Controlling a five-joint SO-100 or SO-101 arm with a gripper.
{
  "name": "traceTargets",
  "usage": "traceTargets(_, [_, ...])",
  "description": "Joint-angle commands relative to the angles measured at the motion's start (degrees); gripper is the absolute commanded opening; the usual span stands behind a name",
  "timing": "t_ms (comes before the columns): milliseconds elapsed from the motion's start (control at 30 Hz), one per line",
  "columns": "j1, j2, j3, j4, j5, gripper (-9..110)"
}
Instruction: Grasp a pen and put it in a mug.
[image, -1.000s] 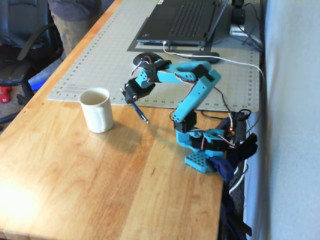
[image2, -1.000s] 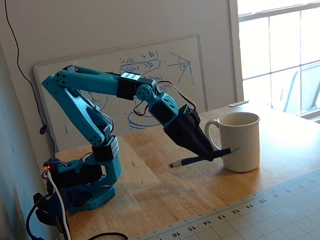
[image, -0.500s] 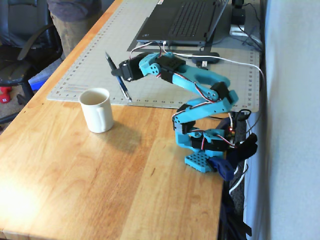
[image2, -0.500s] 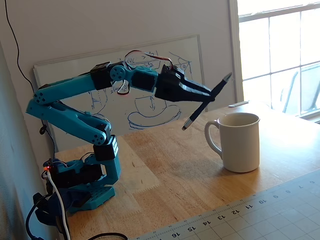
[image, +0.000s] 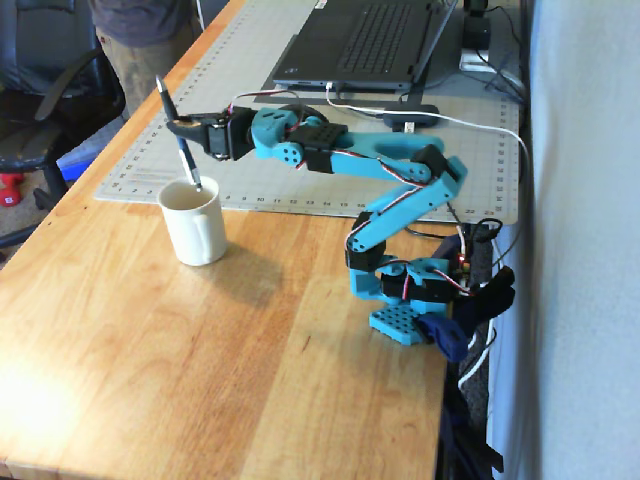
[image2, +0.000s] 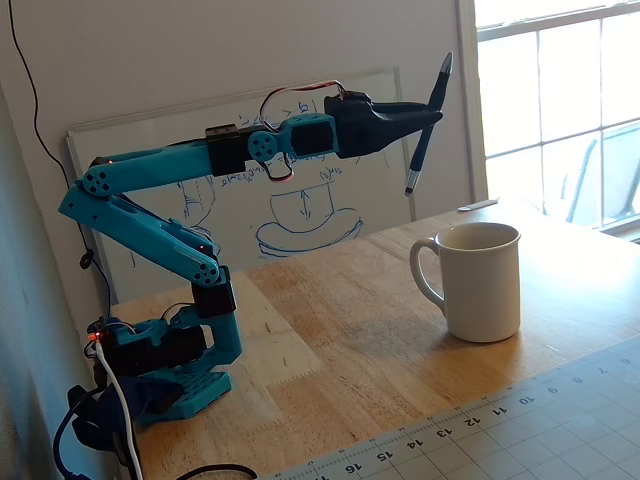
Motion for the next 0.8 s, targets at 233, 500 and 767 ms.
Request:
traceTargets(233, [-0.09, -14.24, -3.25, -23.20, -10.11, 1])
traceTargets(500, [3.08, -15.38, -2.46, -23.47, -19.78, 1])
traceTargets(767, [3.87, -20.30, -0.79, -23.47, -25.49, 1])
